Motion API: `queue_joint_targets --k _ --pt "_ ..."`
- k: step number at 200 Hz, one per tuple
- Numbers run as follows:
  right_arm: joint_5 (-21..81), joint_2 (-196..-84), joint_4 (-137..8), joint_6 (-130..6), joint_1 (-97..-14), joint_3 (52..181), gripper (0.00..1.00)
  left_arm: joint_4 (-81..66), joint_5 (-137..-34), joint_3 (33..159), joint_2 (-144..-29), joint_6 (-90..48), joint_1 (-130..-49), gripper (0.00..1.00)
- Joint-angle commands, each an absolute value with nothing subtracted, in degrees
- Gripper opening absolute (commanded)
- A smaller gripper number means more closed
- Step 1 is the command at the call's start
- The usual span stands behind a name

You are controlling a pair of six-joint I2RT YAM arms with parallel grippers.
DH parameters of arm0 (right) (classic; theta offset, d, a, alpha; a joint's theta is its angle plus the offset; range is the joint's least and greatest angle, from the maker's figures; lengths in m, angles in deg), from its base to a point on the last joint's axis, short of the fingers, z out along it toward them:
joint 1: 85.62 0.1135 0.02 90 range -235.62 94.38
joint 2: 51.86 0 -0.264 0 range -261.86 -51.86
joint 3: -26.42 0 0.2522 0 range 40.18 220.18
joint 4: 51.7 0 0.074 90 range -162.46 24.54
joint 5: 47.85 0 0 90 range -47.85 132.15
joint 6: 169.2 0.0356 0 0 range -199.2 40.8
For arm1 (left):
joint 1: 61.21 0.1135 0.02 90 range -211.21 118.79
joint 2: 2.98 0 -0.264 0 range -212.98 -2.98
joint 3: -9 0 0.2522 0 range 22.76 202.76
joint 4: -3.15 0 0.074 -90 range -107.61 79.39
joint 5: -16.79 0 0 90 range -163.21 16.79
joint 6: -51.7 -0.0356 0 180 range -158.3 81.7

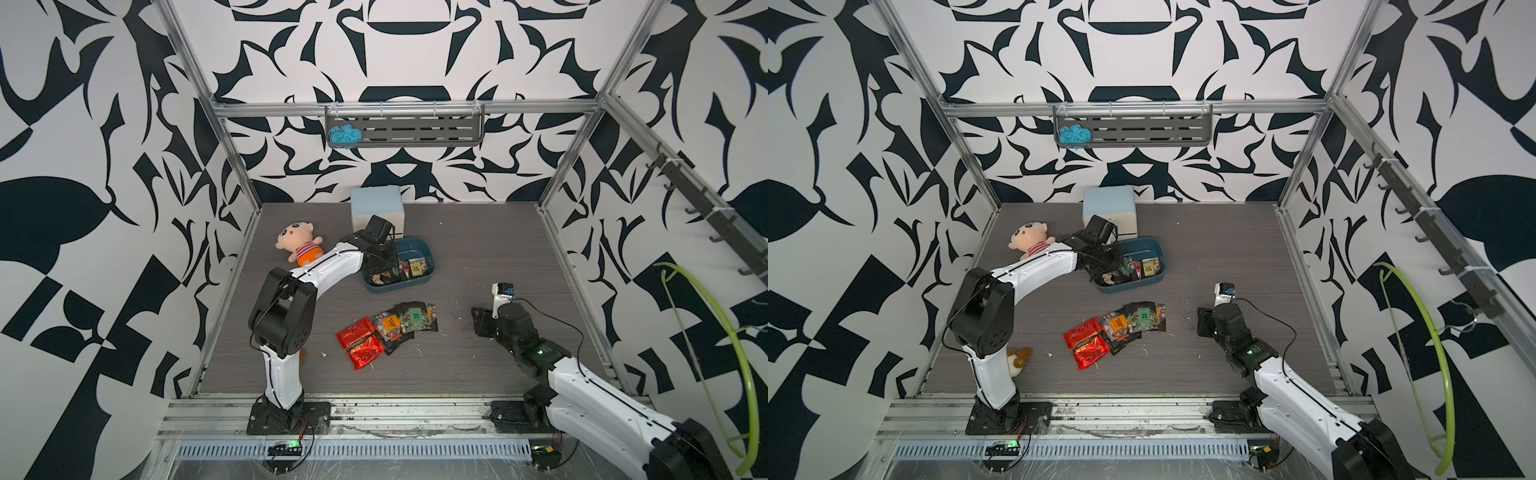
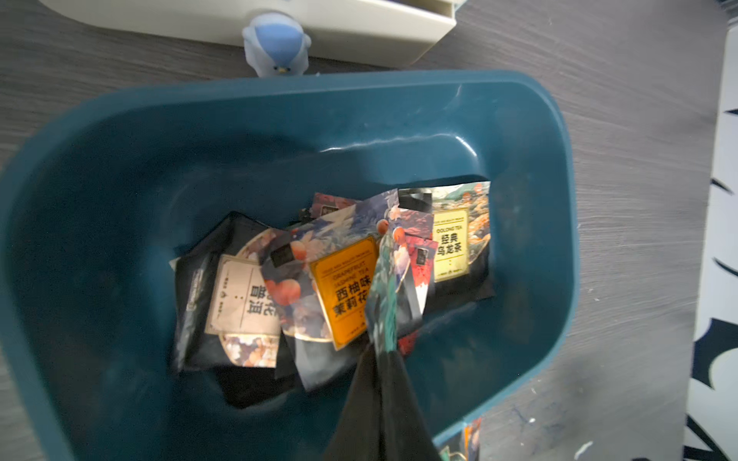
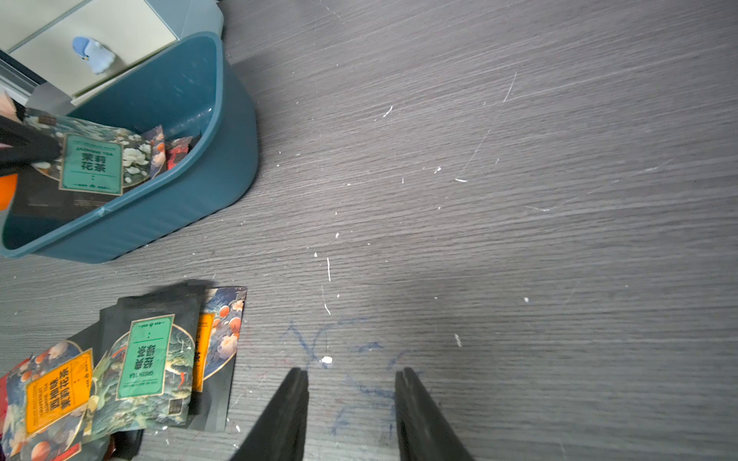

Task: Put the tea bags into the storage box
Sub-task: Place the tea bag in the storage box, then pick up the tea bag from the center of the board.

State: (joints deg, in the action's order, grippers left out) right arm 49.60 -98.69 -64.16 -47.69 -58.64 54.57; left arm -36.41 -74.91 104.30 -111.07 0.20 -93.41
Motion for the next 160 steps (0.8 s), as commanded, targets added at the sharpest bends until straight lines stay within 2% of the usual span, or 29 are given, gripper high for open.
queue_joint_targets --k 1,60,87,160 --pt "49.3 -98.9 -62.0 -48.2 -58.6 55.8 0.4 -38.0 -73.9 105.5 -111.1 -1.3 -93.1 0.18" --pt "48.9 -99.1 -61.9 -48.5 -58.6 56.0 0.4 -41.4 -68.1 103.3 -102.5 -3.0 -93.1 0.48" --pt "48.5 -98.7 -62.0 -48.8 -58.6 55.9 0.39 -43.2 -66.1 101.1 -96.9 -3.2 -93.1 0.56" --pt "36.9 -103.2 -55.8 -50.6 -58.5 56.0 0.39 -37.4 -77.0 84.9 -81.6 2.5 -96.7 0.57"
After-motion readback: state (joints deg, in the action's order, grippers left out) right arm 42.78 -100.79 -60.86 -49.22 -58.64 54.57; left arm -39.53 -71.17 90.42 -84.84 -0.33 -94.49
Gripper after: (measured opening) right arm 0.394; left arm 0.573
